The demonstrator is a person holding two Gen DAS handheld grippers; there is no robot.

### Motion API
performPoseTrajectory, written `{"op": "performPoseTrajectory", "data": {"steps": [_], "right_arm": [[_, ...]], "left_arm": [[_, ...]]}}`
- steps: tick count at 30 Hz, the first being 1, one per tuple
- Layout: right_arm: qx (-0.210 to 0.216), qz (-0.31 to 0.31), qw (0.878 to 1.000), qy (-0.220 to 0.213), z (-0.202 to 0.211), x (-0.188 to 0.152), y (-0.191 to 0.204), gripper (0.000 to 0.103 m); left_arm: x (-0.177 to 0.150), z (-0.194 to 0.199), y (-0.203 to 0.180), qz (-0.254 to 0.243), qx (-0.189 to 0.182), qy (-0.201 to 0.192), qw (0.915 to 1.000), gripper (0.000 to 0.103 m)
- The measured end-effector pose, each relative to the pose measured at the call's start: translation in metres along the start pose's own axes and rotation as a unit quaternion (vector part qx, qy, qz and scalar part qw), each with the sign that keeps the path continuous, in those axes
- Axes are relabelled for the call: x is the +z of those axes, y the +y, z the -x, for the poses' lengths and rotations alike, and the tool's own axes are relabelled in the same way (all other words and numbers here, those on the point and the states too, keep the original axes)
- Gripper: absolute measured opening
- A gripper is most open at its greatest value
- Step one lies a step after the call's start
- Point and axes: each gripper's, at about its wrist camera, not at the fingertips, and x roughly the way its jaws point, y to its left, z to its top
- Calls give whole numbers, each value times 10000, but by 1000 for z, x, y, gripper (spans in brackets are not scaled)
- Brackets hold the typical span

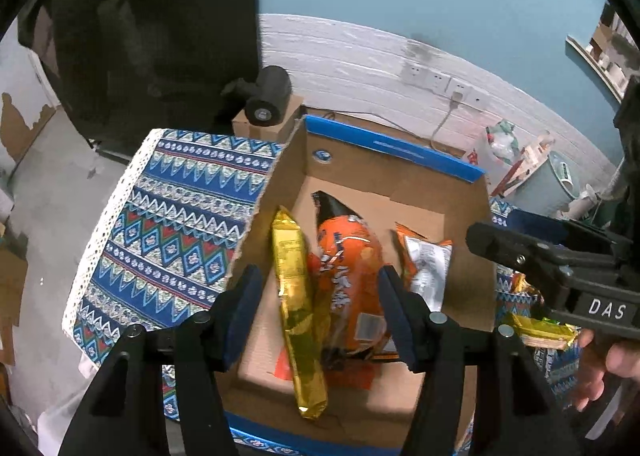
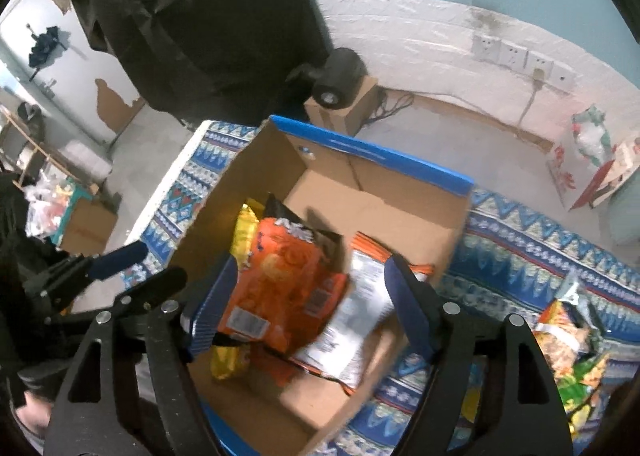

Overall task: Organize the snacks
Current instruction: 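Open the left tool to drop the yellow bar while the right tool drops the orange chip bag, then move the left tool to the gold bar while the right tool reaches the black cartoon packet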

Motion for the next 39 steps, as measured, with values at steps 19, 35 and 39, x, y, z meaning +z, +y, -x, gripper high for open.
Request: {"op": "performPoseTrajectory", "data": {"steps": [19,35,39], "right_arm": [[-668,26,9977,127,50,-51,-73,78],[-943,-127,9947,380,80,-110,-143,78],[-1032,-296,9934,402,89,-124,-163,78]], "left_arm": [[-26,-3,-105,-1112,-399,217,9928,66],[-62,-21,-199,-1966,-654,721,9756,67],[-70,-28,-218,-2156,-651,785,9712,67]]}}
